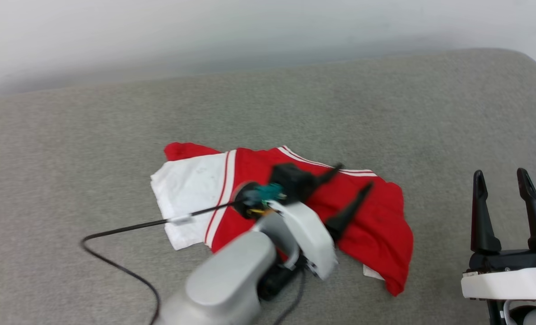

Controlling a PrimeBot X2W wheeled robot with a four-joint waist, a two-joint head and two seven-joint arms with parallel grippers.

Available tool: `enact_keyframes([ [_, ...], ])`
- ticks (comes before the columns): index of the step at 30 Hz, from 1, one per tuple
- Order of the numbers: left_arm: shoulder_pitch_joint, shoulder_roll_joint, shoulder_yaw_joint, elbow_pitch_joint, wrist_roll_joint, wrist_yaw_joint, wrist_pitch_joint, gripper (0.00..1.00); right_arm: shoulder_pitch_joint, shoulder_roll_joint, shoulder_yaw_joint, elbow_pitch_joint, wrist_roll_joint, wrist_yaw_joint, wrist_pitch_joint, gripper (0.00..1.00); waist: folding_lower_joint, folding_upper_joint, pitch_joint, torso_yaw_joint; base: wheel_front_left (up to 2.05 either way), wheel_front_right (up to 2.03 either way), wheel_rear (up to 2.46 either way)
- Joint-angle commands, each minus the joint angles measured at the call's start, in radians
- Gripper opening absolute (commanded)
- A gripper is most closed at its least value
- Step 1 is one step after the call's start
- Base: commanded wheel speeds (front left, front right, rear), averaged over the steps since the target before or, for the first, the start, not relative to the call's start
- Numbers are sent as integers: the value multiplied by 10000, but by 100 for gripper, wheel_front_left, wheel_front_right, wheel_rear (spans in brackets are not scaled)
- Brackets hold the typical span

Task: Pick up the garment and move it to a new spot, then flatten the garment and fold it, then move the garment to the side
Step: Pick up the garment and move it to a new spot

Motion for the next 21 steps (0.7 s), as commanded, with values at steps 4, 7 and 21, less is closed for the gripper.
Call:
enact_keyframes([
  [4,-215,661,682,29,198,353,-880,100,211,13,-120,-11,-157,-3,-20,100,0,-1,-541,694,0,0,0],
  [7,-224,1374,1230,-236,583,779,-1262,100,324,12,-127,-30,-247,-3,-20,100,0,-1,-796,1051,0,0,0],
  [21,3436,3722,3705,-3211,2690,2480,-1424,100,764,9,279,-653,-291,-3,-20,100,0,-1,-1249,1764,0,0,0],
])
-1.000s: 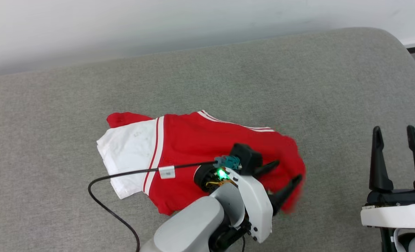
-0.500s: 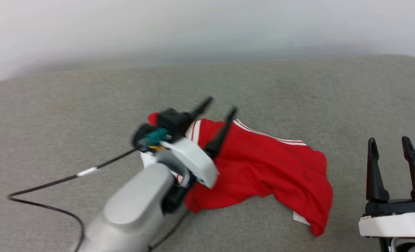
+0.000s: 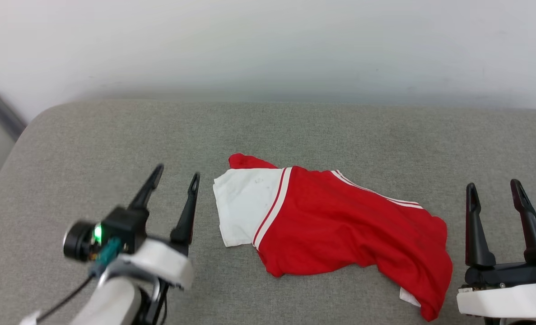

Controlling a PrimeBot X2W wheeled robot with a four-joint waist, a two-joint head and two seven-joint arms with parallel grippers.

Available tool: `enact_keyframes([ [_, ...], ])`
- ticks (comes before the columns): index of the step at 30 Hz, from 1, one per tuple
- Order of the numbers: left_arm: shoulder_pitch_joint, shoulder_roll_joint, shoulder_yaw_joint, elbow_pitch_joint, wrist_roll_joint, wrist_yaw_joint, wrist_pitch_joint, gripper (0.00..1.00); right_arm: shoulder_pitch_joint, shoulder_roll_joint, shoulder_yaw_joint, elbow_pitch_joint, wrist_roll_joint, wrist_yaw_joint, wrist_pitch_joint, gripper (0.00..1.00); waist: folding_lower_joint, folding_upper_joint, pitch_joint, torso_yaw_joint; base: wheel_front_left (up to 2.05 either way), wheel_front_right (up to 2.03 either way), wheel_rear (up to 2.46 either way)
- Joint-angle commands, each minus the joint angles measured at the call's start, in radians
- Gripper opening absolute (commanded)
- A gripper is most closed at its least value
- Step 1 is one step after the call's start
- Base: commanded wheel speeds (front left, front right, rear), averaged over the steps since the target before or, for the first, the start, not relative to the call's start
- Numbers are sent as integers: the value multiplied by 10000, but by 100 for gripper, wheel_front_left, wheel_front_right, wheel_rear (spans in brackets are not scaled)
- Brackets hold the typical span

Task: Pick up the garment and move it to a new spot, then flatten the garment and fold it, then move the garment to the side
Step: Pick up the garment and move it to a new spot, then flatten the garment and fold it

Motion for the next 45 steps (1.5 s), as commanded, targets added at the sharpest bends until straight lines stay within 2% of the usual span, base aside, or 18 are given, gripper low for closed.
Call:
enact_keyframes([
  [1,359,-67,130,-130,52,99,-23,100,142,12,41,-40,-4,-3,-20,100,0,-1,-8,-4,0,0,0],
  [7,2062,-811,928,-715,466,287,-24,100,278,12,165,-135,-23,-3,-20,100,0,-1,-43,-43,0,0,0],
  [12,2726,-1350,1527,-1021,798,-58,-25,100,315,12,290,-218,-29,-3,-20,100,0,-1,-22,-111,0,0,0],
  [20,2842,-1438,2078,-920,1317,-755,-25,100,336,13,418,-181,31,-3,-20,100,0,-1,45,-251,0,0,0],
  [25,2166,-1065,1740,-556,1435,-1363,347,100,203,13,490,-218,-57,-3,-20,100,0,-1,368,-378,0,0,0],
  [29,1115,-703,1539,-543,1296,-1925,1434,100,-11,13,487,-329,-215,-3,-20,100,0,-1,827,-476,0,0,0],
  [34,-795,-53,1433,-387,706,-2484,3618,100,-372,14,555,-479,-303,-3,-20,100,0,-1,1503,-715,0,0,0],
  [39,-2594,523,1114,-120,-496,-2696,6113,100,-740,13,499,-542,-241,-3,-20,100,0,-1,2163,-1034,0,0,0],
  [45,-4232,1200,650,736,-2039,-2728,8687,100,-1033,13,505,-558,-117,-3,-20,100,0,-1,2876,-1381,0,0,0],
])
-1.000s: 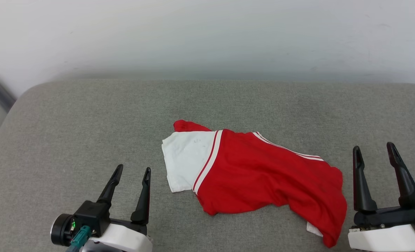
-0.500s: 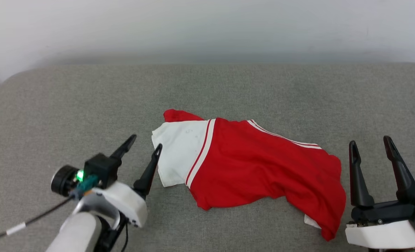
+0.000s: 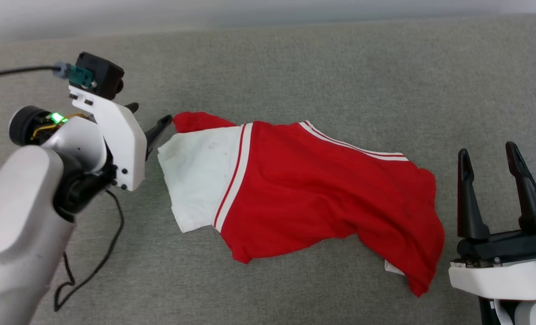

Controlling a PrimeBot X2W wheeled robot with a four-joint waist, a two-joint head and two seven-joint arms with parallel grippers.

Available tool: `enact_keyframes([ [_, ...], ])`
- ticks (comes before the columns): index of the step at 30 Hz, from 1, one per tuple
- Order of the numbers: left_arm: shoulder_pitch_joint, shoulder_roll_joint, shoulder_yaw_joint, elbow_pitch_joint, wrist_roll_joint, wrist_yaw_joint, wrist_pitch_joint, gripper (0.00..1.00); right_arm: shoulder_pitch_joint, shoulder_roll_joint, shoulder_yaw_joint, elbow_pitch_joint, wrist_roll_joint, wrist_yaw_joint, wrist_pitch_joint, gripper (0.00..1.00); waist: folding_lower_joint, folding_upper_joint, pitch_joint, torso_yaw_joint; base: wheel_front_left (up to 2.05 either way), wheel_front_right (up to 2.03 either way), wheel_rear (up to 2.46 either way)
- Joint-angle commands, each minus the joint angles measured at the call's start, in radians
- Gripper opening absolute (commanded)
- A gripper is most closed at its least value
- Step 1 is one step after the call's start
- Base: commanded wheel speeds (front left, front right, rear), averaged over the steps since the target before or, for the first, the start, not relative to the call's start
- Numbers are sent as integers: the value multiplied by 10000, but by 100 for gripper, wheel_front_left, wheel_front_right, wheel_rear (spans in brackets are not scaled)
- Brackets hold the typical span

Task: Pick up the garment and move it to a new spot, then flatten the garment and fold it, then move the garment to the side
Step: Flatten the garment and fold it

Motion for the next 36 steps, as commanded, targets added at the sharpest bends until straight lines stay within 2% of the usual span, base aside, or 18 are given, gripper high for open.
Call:
enact_keyframes([
  [1,-340,197,-157,185,-296,-7,593,100,-157,13,-12,-28,52,-3,-20,100,-2,-1,382,-280,0,0,0],
  [4,-737,634,-595,432,-716,-10,1682,100,-281,16,-9,-36,108,-3,-20,100,-2,-1,657,-428,0,0,0],
  [10,-1019,1277,-1483,601,-1021,-11,2524,100,-439,14,11,-2,217,-3,-20,100,-2,-1,1015,-616,0,0,0],
  [16,-975,1501,-2127,1026,-1171,-11,2421,100,-574,14,30,-26,297,-3,-20,100,-2,-1,1288,-719,0,0,0],
  [18,-888,1452,-2385,1167,-1351,0,2556,0,-600,14,9,-29,278,-3,-20,100,-2,-1,1349,-709,0,0,0],
  [21,-842,1408,-2574,1166,-1645,1,2499,0,-616,14,-49,18,224,-3,-20,100,-2,-1,1385,-622,0,0,0],
  [25,-1010,1340,-2496,1334,-1725,7,1888,0,-578,13,-89,140,125,-3,-20,100,-2,-1,1162,-372,0,0,0],
  [30,-1034,1268,-2256,1312,-1923,4,928,0,-426,14,-150,337,-8,-3,-20,100,-2,-1,552,-21,0,0,0],
  [36,-385,1539,-1738,1391,-2157,182,-211,0,-22,13,-315,523,-101,-3,-20,100,-2,-1,-356,480,0,0,0],
])
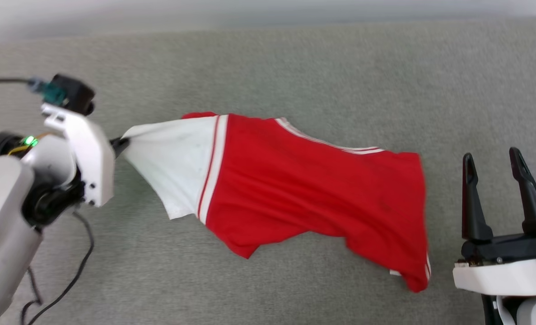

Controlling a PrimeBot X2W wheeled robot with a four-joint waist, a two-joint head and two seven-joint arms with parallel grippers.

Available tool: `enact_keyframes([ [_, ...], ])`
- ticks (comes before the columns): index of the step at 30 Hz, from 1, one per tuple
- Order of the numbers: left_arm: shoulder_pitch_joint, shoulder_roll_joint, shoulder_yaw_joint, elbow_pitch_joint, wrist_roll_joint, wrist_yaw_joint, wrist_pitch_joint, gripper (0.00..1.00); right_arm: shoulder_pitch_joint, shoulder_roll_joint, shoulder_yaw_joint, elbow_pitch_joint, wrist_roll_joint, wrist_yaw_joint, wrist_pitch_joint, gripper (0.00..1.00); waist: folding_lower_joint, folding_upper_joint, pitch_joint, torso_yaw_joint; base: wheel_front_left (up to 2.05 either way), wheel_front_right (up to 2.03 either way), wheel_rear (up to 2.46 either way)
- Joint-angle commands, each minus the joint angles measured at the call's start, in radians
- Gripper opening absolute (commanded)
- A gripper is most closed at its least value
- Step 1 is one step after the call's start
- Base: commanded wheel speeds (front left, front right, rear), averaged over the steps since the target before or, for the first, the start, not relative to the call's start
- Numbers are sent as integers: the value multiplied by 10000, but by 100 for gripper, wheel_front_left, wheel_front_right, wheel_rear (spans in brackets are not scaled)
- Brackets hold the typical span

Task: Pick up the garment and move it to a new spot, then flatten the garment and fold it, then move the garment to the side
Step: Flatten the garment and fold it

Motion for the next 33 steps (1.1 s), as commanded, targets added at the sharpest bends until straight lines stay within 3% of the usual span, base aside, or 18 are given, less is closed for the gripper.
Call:
enact_keyframes([
  [1,231,139,93,-1,-64,79,-131,0,114,13,-35,23,-16,-3,-20,100,0,0,-447,362,0,0,0],
  [11,3023,1006,404,-1276,-700,835,-930,0,588,13,-73,151,-122,-3,-20,100,0,0,-1124,992,0,0,0],
  [18,4687,781,53,-1850,-866,1245,-1365,0,770,13,-78,344,-118,-3,-20,100,0,0,-1426,1161,0,0,0],
  [19,4767,715,69,-1877,-813,1302,-1552,12,796,13,-79,361,-121,-3,-20,100,0,0,-1470,1180,0,0,0],
  [20,4828,627,78,-1885,-715,1346,-1775,61,852,13,-91,386,-122,-3,-20,100,0,0,-1523,1199,0,0,0],
  [21,4898,530,82,-1875,-616,1381,-2070,100,912,13,-94,414,-125,-3,-20,100,0,0,-1567,1210,0,0,0],
  [26,4853,10,341,-1865,111,1566,-4020,100,972,13,-159,467,-165,-3,-20,100,0,0,-1851,1257,0,0,0],
  [33,5174,-922,910,-1904,1042,1855,-7605,100,1231,13,-437,508,-125,-5,-20,100,0,0,-2346,1359,0,0,0],
])
